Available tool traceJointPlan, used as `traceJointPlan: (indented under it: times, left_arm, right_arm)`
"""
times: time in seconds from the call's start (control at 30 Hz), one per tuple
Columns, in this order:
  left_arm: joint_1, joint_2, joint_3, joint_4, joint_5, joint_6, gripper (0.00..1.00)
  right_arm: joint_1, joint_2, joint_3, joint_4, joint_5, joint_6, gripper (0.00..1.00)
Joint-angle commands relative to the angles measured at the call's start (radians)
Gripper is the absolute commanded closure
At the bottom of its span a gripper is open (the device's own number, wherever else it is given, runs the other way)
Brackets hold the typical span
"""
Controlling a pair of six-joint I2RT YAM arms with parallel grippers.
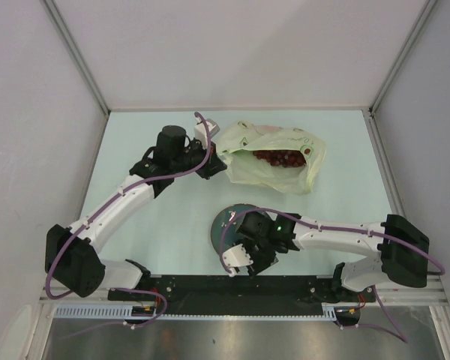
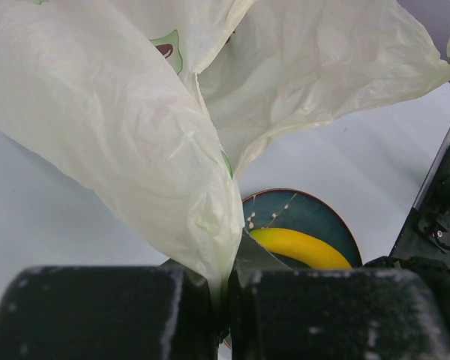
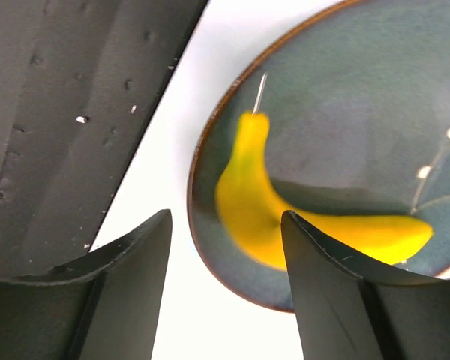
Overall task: Take the fake fruits out of the plastic bag
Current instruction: Place the fake fruit on the plate, then adjust the plastic bag at the center of the board.
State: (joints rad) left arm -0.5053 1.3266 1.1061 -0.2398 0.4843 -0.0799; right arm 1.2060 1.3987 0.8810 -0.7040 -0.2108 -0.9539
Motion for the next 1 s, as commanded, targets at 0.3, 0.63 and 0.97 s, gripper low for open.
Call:
traceJointPlan:
  times: [0.3, 0.63, 0.97]
  left_arm:
    - [0.004, -0.01, 0.037, 0.01, 0.043, -0.023, 0.96]
    - [-0.013, 0.049, 0.141, -0.145, 0.013, 0.17, 0.97]
    - [-0.084, 0.069, 0.241, -0.242, 0.022, 0.297, 1.0]
  right_arm:
    - [-0.064, -0.142, 0.285, -0.077, 0.065, 0.194, 0.35]
    - [-0.578, -0.098, 0.288, 0.325, -0.074, 0.529, 0.5]
    - [-0.623, 0.081, 0.303, 0.563, 0.04, 0.693, 0.68]
